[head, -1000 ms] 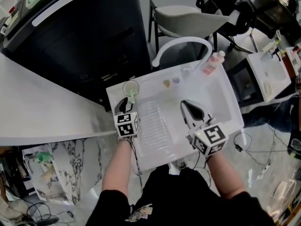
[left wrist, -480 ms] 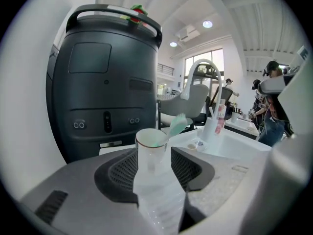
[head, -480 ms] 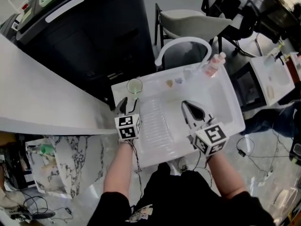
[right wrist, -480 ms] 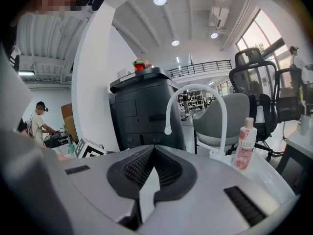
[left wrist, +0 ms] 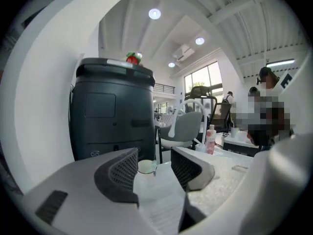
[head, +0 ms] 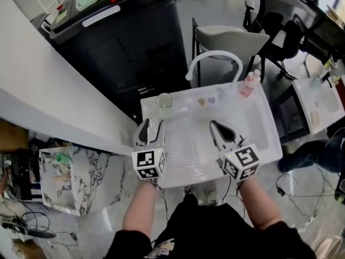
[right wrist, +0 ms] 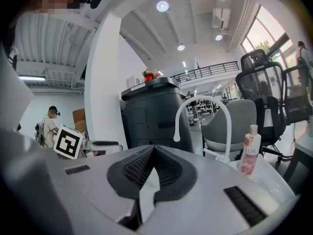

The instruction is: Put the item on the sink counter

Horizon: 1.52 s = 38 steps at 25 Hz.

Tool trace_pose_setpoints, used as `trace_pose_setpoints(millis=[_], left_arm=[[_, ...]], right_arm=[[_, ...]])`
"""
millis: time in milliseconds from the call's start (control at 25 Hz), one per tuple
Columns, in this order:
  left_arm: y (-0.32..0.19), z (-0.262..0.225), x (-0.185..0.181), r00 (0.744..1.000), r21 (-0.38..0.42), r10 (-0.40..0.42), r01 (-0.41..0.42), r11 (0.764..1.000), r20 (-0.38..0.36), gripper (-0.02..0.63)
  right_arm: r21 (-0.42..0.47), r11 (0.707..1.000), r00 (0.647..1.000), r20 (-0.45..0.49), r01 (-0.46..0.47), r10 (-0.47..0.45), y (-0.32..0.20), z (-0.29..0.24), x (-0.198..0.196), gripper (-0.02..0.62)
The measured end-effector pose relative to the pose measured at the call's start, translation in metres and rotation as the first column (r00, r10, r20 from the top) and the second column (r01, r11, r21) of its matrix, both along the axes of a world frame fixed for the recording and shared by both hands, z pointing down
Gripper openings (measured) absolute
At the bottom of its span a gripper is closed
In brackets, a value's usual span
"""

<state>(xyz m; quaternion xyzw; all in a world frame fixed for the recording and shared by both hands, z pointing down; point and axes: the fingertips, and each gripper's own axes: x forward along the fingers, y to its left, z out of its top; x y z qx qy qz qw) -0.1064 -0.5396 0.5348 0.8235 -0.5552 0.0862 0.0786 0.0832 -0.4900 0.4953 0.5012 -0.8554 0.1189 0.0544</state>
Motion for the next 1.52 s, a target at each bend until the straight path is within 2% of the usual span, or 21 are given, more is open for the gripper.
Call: trace_pose_setpoints(millis=[240, 760, 1000, 1120, 1200, 1520], left_arm=[[0.053, -0.061, 0.017, 1.0, 0.117, -0.026, 0.027, 0.993, -0.01, 0.196], [0.164, -0.128, 0.071, 0.995, 0.229, -0.1, 0.101, 0.968, -0.017, 0.183], [0.215, -0.143, 0.09, 0.991, 0.252, -0.13, 0.128, 0.959, -0.009, 0.134], [0.234, -0.141, 0.091, 0.991, 0.243, -0.134, 0.132, 0.961, -0.007, 0.044], [0.245, -0.14, 0.089, 0.991, 0.232, -0.135, 0.133, 0.964, -0.006, 0.011], [0.27, -0.136, 0.062, 0.987, 0.192, -0.158, 0.158, 0.969, -0.013, 0.003]], right_arm=[[0.041, 0.998, 0.998, 0.024, 0.051, -0.052, 0.028, -0.018, 0.007, -0.002], [0.112, 0.986, 0.989, 0.064, 0.126, -0.134, 0.1, -0.059, 0.066, -0.002], [0.109, 0.979, 0.98, 0.077, 0.174, -0.183, 0.133, -0.056, 0.081, -0.003], [0.098, 0.976, 0.975, 0.088, 0.193, -0.202, 0.145, -0.053, 0.079, -0.002], [0.097, 0.973, 0.971, 0.095, 0.21, -0.219, 0.151, -0.05, 0.073, -0.003], [0.089, 0.962, 0.957, 0.116, 0.258, -0.267, 0.164, -0.051, 0.037, -0.003]])
